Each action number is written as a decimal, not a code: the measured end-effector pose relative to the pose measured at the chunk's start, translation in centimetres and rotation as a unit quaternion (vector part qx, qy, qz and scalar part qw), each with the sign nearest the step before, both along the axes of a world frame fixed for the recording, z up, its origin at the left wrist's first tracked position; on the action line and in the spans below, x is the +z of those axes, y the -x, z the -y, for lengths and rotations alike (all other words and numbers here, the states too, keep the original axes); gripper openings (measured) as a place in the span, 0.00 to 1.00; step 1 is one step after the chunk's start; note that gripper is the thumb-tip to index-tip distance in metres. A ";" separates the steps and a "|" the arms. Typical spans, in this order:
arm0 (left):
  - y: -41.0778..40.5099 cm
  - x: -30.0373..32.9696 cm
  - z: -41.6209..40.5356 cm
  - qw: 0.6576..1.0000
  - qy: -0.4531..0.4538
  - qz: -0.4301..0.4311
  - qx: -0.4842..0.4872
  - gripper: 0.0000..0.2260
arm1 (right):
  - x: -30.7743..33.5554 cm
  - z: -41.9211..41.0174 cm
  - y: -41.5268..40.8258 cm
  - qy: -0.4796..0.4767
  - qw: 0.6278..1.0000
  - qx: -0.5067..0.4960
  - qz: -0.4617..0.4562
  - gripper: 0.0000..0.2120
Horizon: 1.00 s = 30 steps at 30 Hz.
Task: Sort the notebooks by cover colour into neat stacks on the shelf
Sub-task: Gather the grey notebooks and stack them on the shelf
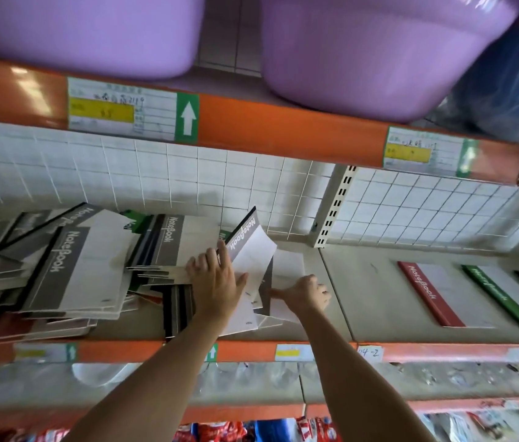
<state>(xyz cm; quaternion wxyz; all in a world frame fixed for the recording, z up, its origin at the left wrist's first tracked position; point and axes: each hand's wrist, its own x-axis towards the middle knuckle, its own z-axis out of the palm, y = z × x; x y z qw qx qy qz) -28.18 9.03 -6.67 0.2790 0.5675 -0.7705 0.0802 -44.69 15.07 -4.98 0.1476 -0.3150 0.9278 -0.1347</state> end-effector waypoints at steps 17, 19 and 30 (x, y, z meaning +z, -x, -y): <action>0.0 0.3 -0.9 0.998 0.031 0.044 -0.016 0.14 | -0.1 -2.3 0.3 0.096 0.987 0.033 0.120 0.19; 0.2 0.8 -1.2 0.998 0.013 0.064 -0.012 0.14 | -0.1 -2.8 0.6 0.089 0.985 0.076 0.127 0.18; 3.2 6.7 -2.4 0.979 -0.169 0.111 -0.003 0.14 | 2.4 -6.0 2.7 0.292 0.874 -0.046 0.387 0.11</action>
